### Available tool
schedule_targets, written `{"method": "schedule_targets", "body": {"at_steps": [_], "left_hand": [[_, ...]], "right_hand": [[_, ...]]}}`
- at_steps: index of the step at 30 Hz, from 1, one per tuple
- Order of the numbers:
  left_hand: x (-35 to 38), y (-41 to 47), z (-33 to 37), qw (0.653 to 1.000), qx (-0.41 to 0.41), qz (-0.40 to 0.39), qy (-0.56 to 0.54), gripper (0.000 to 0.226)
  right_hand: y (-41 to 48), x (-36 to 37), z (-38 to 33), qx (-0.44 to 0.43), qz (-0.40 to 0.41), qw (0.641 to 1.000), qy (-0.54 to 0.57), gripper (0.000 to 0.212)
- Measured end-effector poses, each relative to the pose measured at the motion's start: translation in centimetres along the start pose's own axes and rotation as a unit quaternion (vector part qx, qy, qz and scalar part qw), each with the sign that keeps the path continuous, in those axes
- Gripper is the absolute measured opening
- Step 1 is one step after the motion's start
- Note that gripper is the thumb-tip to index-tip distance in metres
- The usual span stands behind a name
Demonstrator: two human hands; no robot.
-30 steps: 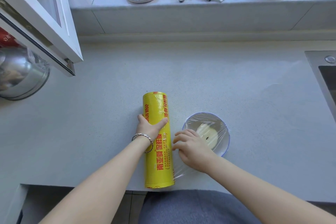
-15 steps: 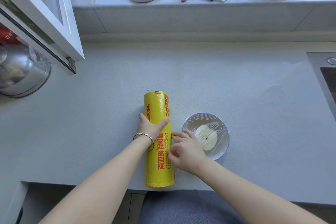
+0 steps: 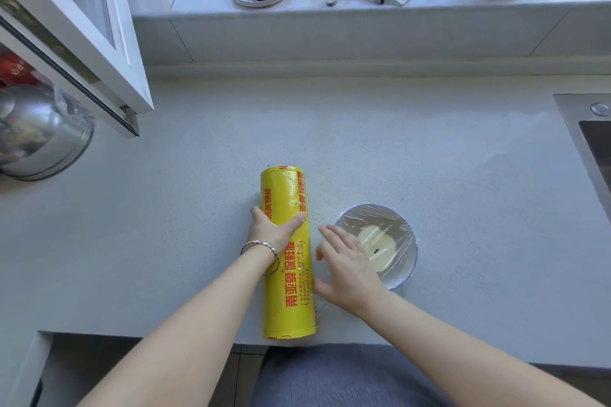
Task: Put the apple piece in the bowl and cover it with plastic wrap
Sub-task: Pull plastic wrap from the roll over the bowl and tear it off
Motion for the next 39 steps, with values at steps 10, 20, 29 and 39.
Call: {"method": "schedule_targets", "body": {"at_steps": [10, 20, 29, 39], "left_hand": [[0.1, 0.1, -0.2, 1.0, -0.002, 0.0, -0.01, 0.078], [0.1, 0.1, -0.2, 1.0, -0.003, -0.005, 0.005, 0.08], [0.0, 0.0, -0.4, 1.0, -0.004, -0.007, -0.01, 0.079], [0.1, 0.0, -0.3, 1.0, -0.004, -0.01, -0.012, 0.08]], "right_hand": [[-3.0, 0.0, -0.3, -0.069, -0.003, 0.995, 0.067, 0.018], [-2.0, 1.1, -1.3, -0.032, -0.01, 0.997, 0.068, 0.029], [-1.3, 1.5, 0.3, -0.036, -0.073, 0.996, 0.044, 0.026], [-3.7, 3.3, -1.5, -0.047, -0.218, 0.974, 0.041, 0.053]]}}
Point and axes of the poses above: each hand's wrist, its own y-axis towards the middle knuckle, its own x-axis out of the palm, z = x × y, the point moved 10 cm from there along y, towards the middle knuckle, and after that the axes turned 14 degrees about x, right-handed, at the moved point
